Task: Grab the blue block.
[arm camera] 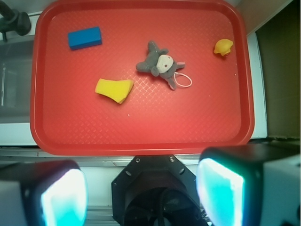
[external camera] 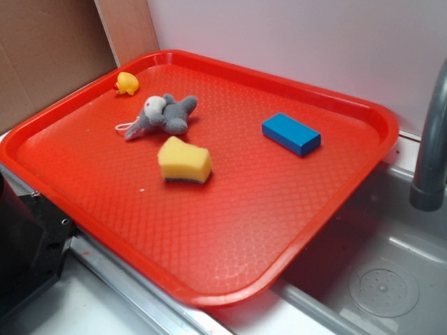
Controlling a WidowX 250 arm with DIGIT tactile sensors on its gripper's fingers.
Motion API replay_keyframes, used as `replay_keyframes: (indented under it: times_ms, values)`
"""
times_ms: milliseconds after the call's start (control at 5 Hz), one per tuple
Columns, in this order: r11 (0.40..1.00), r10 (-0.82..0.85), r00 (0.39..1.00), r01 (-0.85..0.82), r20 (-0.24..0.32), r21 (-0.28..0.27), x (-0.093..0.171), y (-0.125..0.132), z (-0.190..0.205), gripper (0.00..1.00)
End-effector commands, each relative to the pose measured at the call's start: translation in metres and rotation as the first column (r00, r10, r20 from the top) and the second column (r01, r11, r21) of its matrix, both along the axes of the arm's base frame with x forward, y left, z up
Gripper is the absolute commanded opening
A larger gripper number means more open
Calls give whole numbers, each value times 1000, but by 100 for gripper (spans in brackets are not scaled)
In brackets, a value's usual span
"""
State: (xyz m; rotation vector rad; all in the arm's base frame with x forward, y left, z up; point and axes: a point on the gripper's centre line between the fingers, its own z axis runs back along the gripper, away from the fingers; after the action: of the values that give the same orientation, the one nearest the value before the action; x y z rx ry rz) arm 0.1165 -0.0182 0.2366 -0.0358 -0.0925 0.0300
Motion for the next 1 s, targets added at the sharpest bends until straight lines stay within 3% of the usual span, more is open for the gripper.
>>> replay_keyframes:
  times_ms: [0, 400, 600, 800]
  values:
    - [1000, 0, 1000, 0, 0, 0, 0, 0, 0, 100]
    - [993, -115, 993, 114, 32, 30, 19, 1, -5, 100]
    - [971, -227, 974, 225, 18, 79, 39, -1, -15, 100]
    - [901, -421, 907, 416, 16, 123, 67, -5, -34, 100]
